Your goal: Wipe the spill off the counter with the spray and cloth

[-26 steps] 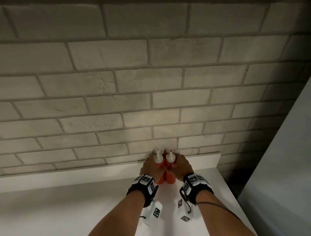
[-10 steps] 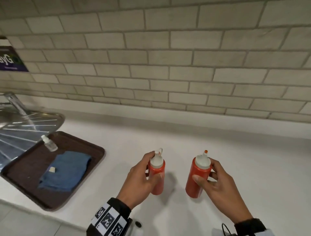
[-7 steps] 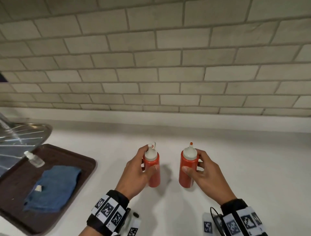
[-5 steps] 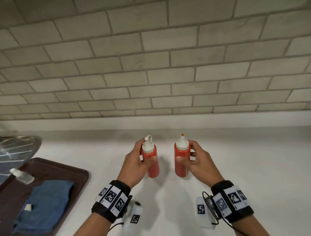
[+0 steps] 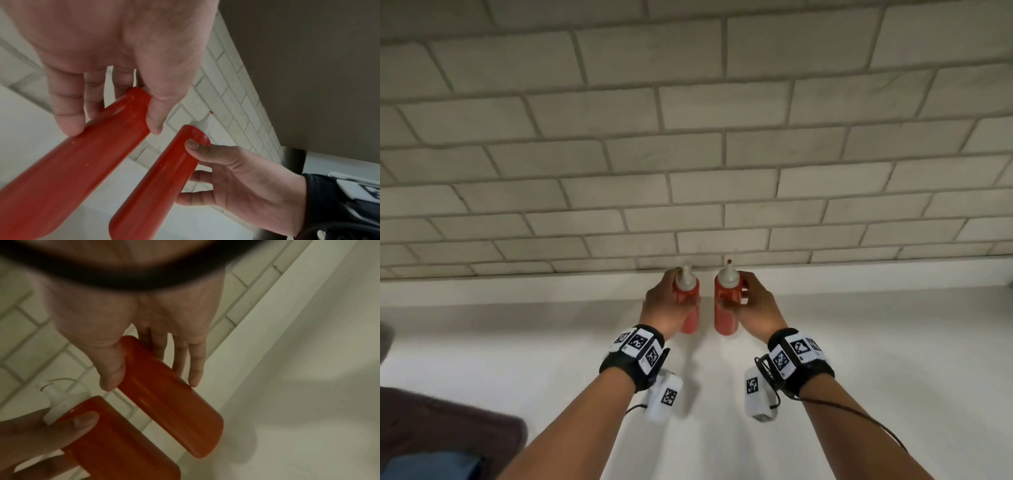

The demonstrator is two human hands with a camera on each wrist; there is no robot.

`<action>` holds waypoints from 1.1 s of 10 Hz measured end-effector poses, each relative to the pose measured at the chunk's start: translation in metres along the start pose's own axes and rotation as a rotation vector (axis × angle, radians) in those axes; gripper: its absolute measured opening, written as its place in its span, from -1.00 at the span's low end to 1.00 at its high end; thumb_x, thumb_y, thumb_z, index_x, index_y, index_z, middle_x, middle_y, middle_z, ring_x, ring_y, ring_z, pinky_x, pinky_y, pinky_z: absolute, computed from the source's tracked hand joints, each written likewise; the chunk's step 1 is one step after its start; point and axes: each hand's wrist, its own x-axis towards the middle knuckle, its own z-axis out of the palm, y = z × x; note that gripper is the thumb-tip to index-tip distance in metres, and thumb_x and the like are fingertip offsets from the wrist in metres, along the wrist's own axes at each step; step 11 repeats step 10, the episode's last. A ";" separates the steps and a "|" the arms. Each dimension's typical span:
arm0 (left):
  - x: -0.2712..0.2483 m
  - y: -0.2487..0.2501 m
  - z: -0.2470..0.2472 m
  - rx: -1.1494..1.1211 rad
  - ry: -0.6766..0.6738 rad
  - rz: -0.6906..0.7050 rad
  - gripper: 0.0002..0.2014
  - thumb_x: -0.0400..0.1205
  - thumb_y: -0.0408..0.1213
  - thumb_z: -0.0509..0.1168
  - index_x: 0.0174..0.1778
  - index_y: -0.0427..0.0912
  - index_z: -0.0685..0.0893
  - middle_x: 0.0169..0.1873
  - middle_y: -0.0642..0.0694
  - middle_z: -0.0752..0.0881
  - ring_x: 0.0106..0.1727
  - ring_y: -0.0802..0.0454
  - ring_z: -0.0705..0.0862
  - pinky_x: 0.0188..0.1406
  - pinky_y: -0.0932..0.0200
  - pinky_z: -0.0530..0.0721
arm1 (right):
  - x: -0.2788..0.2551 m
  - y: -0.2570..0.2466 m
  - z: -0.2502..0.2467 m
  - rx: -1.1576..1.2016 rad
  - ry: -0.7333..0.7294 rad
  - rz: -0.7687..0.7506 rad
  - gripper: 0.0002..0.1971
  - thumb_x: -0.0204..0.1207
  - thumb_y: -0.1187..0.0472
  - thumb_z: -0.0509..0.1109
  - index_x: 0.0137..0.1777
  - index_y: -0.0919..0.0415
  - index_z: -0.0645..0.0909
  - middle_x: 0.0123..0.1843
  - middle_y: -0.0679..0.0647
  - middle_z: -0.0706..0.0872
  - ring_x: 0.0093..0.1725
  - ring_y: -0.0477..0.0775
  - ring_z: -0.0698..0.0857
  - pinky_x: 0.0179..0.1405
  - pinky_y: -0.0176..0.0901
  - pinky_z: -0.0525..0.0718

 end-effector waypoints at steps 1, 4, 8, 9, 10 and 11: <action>0.024 -0.001 0.009 -0.011 0.018 0.001 -0.41 0.48 -0.20 0.52 0.46 0.07 0.55 0.26 -0.10 0.77 0.27 -0.16 0.73 0.31 -0.08 0.67 | 0.024 0.006 0.013 -0.030 -0.002 0.024 -0.44 0.41 0.17 0.58 0.40 0.06 0.50 0.15 -0.06 0.72 0.07 -0.03 0.69 -0.05 -0.29 0.57; 0.072 -0.005 0.027 -0.039 0.038 -0.039 -0.41 0.48 -0.17 0.53 0.45 0.07 0.55 0.25 -0.10 0.78 0.26 -0.22 0.73 0.30 -0.13 0.66 | 0.079 0.019 0.041 -0.166 0.033 0.083 -0.37 0.26 0.02 0.60 0.36 0.01 0.55 0.19 0.07 0.65 0.19 0.11 0.64 0.25 0.13 0.64; 0.084 -0.013 0.035 -0.094 0.036 -0.085 -0.40 0.47 -0.21 0.50 0.46 0.06 0.55 0.32 -0.07 0.73 0.34 -0.20 0.69 0.36 -0.14 0.63 | 0.087 0.009 0.043 -0.216 0.012 0.082 -0.43 0.37 0.14 0.58 0.39 0.10 0.54 0.24 0.10 0.66 0.30 0.19 0.54 0.31 0.03 0.50; 0.081 -0.016 0.033 -0.134 0.024 -0.036 -0.26 0.42 -0.23 0.54 0.55 0.06 0.45 0.40 -0.07 0.67 0.41 -0.17 0.64 0.42 -0.21 0.60 | 0.088 0.018 0.044 -0.125 -0.010 0.120 -0.22 0.19 0.03 0.63 0.45 -0.02 0.43 0.27 0.03 0.61 0.34 0.15 0.57 0.33 0.12 0.56; 0.074 -0.031 0.028 -0.209 0.027 0.014 -0.21 0.40 -0.29 0.56 0.50 0.24 0.40 0.44 0.06 0.59 0.47 -0.09 0.55 0.47 -0.23 0.55 | 0.081 0.033 0.039 -0.037 -0.025 0.148 -0.04 0.22 0.12 0.65 0.60 -0.05 0.22 0.33 0.02 0.45 0.36 0.12 0.49 0.39 0.17 0.53; 0.074 -0.031 0.028 -0.209 0.027 0.014 -0.21 0.40 -0.29 0.56 0.50 0.24 0.40 0.44 0.06 0.59 0.47 -0.09 0.55 0.47 -0.23 0.55 | 0.081 0.033 0.039 -0.037 -0.025 0.148 -0.04 0.22 0.12 0.65 0.60 -0.05 0.22 0.33 0.02 0.45 0.36 0.12 0.49 0.39 0.17 0.53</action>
